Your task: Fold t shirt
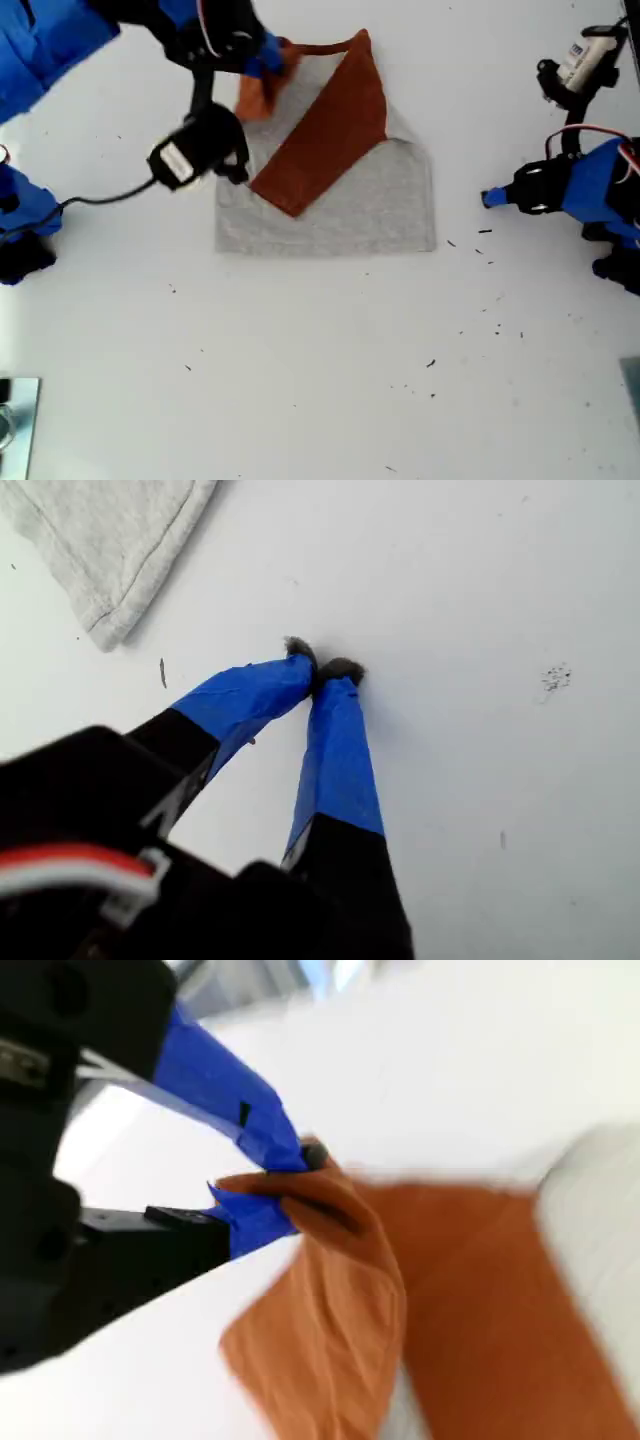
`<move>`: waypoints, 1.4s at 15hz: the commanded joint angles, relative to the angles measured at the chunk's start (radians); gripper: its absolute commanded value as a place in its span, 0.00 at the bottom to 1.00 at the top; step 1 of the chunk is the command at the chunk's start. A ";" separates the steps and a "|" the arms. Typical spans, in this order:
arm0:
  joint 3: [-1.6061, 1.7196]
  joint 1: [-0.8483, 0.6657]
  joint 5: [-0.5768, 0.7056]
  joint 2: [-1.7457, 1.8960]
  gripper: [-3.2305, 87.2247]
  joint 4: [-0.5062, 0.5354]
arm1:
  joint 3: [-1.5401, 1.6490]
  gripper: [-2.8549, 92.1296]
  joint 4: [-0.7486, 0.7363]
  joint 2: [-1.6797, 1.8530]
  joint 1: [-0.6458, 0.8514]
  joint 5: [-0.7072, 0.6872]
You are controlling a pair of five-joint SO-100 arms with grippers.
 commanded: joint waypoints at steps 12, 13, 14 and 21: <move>1.882 -0.109 -0.160 1.335 0.03 -0.396 | 0.025 0.07 0.014 0.006 -0.002 0.014; 2.013 -0.095 -0.215 1.410 0.03 -0.416 | 0.025 0.07 0.015 0.006 -0.002 0.015; 2.112 -0.091 -0.224 1.489 0.03 -0.428 | 0.025 0.07 0.015 0.006 -0.002 0.017; 1.500 0.104 -0.328 1.192 0.05 -0.141 | -0.681 0.07 0.255 -0.472 -0.026 0.038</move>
